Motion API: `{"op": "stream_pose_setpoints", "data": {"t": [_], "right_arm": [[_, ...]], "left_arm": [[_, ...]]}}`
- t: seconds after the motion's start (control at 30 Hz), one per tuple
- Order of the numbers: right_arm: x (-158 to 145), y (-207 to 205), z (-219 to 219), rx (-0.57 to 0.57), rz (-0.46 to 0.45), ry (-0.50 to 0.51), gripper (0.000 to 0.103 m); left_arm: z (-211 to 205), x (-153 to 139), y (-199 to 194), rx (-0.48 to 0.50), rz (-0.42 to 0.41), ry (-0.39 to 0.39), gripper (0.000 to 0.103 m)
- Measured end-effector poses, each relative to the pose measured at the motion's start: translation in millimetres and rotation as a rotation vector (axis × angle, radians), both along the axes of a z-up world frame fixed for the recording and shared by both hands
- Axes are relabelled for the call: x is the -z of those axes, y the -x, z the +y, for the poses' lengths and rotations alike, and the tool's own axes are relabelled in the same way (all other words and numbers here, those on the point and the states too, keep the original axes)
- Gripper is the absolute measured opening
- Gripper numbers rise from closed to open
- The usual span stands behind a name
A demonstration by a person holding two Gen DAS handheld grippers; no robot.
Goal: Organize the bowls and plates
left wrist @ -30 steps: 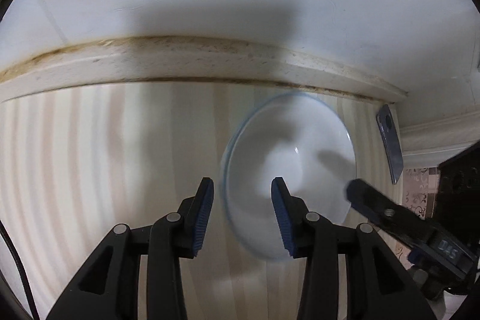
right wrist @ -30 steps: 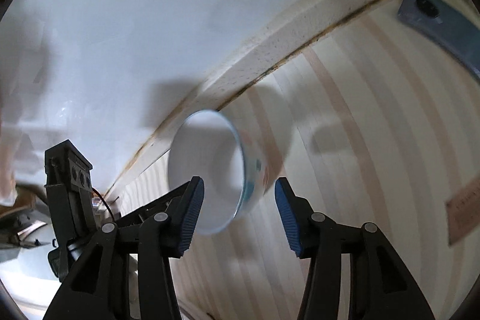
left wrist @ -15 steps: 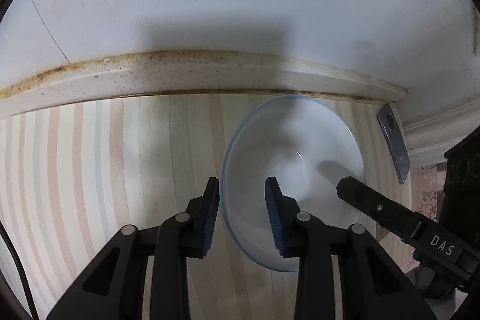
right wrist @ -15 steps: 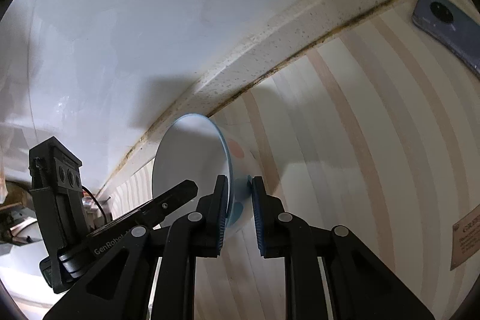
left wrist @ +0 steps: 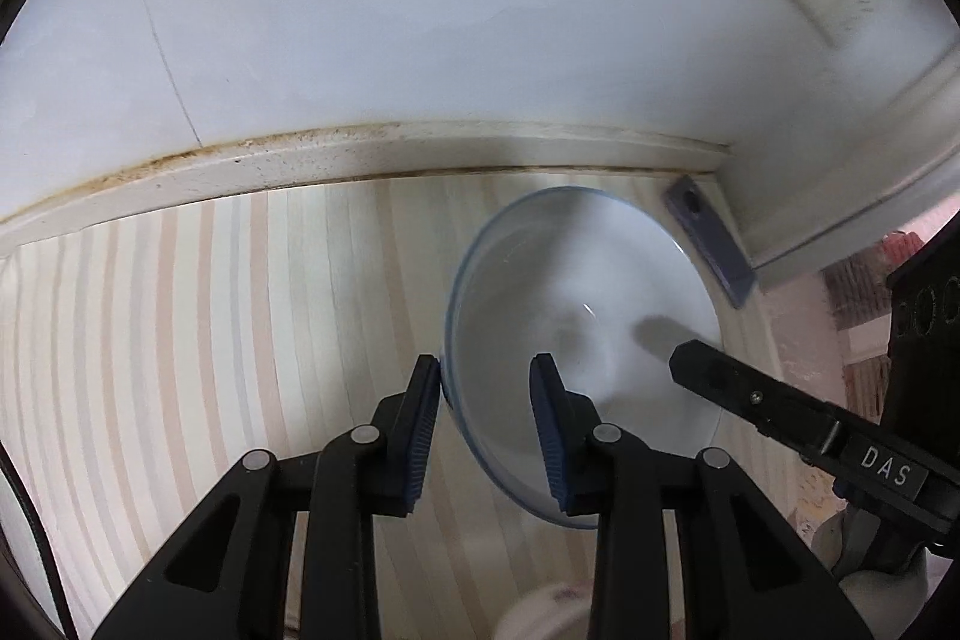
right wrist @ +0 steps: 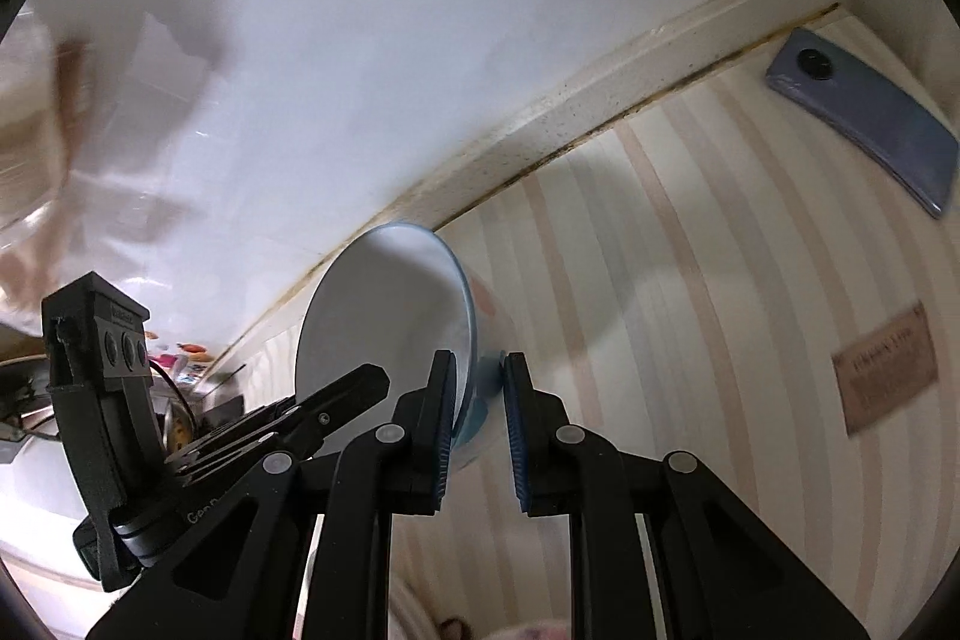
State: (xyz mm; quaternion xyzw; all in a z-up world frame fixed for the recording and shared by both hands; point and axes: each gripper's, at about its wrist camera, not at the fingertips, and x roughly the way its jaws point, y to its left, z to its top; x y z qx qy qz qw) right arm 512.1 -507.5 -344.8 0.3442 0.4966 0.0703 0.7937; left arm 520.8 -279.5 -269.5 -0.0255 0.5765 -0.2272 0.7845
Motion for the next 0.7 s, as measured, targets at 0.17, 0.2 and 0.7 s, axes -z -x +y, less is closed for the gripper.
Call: {"op": "stream_pose_setpoints", "data": {"t": [0.17,0.2,0.7], "right_arm": [[-29,41,0,-0.003,-0.034,0.032,0.018],[-34,50,0,-0.005,-0.039,0.034,0.018],[-49,177,8,0.012,-0.015,0.024,0.018]], "left_arm": [[2,-24,36,0.025,-0.022,0.018,0.028],[6,-28,43,0.030,-0.024,0.019,0.028],[4,-33,144,0.136,0.002,0.003,0.028]]}}
